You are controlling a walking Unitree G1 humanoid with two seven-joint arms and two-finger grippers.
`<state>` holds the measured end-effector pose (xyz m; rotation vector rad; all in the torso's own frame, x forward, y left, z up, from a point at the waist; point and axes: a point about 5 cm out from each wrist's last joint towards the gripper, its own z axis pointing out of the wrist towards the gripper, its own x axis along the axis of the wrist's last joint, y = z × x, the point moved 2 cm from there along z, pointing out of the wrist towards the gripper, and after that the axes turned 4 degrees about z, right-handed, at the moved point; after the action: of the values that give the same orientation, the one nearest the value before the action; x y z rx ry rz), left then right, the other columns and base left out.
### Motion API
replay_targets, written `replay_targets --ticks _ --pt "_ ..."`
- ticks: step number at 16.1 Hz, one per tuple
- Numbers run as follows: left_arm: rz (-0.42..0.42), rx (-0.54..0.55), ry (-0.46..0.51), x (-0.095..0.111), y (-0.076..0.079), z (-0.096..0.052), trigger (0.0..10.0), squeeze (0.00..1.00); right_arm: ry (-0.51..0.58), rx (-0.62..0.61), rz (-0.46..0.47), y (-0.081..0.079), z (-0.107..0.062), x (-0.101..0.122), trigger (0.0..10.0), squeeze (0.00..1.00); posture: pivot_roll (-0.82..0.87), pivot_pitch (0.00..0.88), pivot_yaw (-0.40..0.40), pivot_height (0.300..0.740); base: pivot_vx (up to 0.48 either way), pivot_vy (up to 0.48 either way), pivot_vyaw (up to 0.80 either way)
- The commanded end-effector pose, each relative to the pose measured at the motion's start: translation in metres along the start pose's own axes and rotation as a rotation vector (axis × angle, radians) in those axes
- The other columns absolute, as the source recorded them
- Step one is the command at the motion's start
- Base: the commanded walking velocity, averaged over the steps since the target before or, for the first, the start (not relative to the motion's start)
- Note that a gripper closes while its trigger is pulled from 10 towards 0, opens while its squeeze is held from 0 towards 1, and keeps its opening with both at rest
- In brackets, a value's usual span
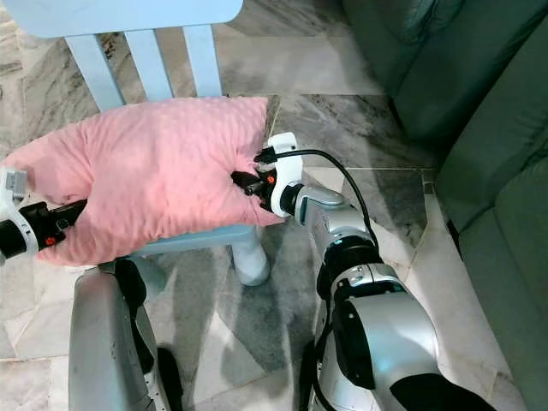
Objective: Move the pillow to the sofa
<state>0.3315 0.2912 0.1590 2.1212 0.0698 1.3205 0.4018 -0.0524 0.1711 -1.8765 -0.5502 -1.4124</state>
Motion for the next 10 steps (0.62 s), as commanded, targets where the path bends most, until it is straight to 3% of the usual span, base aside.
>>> replay_targets --ticks 1,4,7,8,10 --pt "0.034 0.071 -0.104 -0.027 -0.01 0.005 0.0 0.0 -0.021 0.012 0.003 -0.006 0.004 -0.011 0.0 0.0 0.05 0.313 -0.026 0.345 0.0 0.0 0.0" --pt "0.094 0.161 -0.058 -0.028 -0.02 0.006 0.0 0.0 -0.001 0.008 -0.022 -0.009 0.006 -0.013 0.0 0.0 0.05 0.289 -0.026 0.345 0.0 0.0 0.0" --pt "0.115 0.193 0.138 -0.004 -0.017 0.011 0.0 0.0 0.078 0.011 -0.041 -0.008 -0.002 -0.012 0.0 0.0 0.05 0.182 -0.026 0.345 0.0 0.0 0.0" --pt "0.114 0.197 0.161 -0.004 -0.016 0.013 0.0 0.0 0.09 0.01 -0.041 -0.008 -0.004 -0.012 0.0 0.0 0.04 0.164 -0.025 0.345 0.0 0.0 0.0" --pt "0.083 0.099 0.225 -0.021 0.004 0.029 0.0 0.0 0.155 -0.093 0.05 0.004 -0.02 -0.019 0.0 0.0 0.04 0.093 -0.029 0.345 0.0 0.0 0.0"
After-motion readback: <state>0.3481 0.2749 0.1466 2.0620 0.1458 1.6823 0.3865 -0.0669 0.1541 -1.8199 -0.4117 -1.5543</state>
